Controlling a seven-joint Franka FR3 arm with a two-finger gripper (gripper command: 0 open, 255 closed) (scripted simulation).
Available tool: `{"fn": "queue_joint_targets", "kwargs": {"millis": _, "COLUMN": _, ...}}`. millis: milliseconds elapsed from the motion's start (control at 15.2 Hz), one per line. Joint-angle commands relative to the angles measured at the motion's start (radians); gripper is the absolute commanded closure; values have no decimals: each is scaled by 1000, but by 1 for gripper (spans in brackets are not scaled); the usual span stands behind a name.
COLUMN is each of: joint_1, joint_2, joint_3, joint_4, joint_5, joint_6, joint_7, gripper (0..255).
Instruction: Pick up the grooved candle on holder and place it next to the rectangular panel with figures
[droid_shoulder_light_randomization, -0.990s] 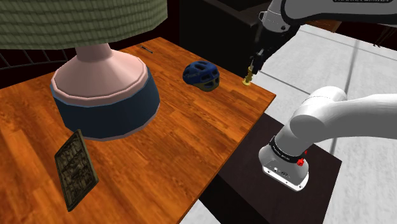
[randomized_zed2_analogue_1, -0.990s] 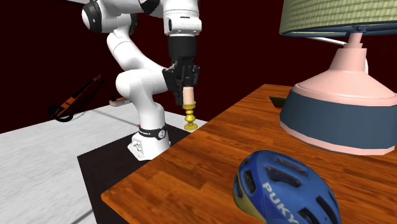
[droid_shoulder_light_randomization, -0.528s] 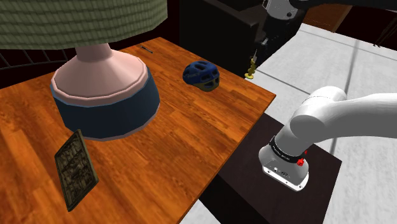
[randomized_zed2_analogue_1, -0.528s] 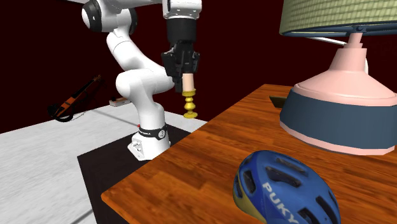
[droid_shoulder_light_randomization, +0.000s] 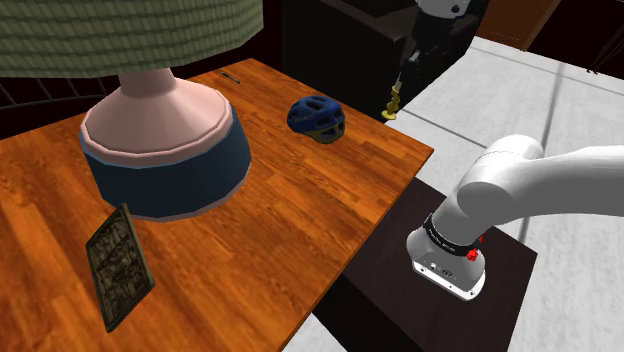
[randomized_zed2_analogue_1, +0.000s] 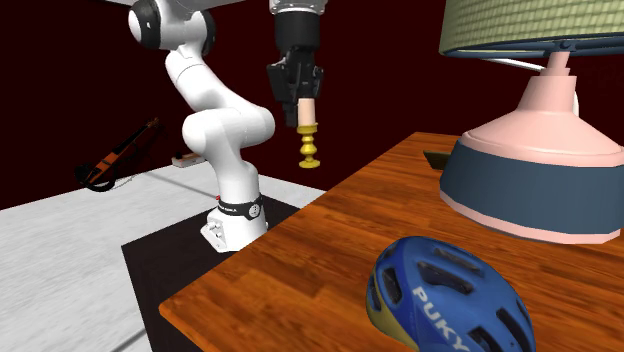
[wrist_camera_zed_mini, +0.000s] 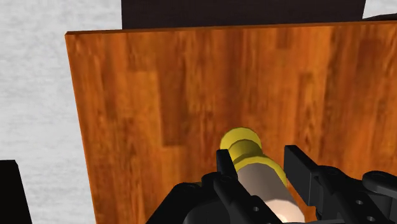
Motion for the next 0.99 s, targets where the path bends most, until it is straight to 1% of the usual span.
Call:
{"fn": "queue_joint_targets", "kwargs": {"millis": 0, "joint_1": 20, "joint_2": 4, "joint_3": 45, "joint_4": 4, "joint_5": 37, "joint_6": -2, "joint_7": 46, "gripper": 255}}
{"fn": "queue_joint_targets", "kwargs": {"millis": 462, "joint_1": 90, "joint_2": 44, "joint_3": 216, "joint_4": 29, "joint_5": 168, "joint_6": 14, "joint_7": 216, "gripper": 255}}
{"fn": "queue_joint_targets", "kwargs": {"millis": 924, "joint_1": 142, "joint_2": 148, "joint_3": 381, "joint_4": 109, "joint_5": 275, "joint_6": 50, "joint_7": 383, "gripper": 255}}
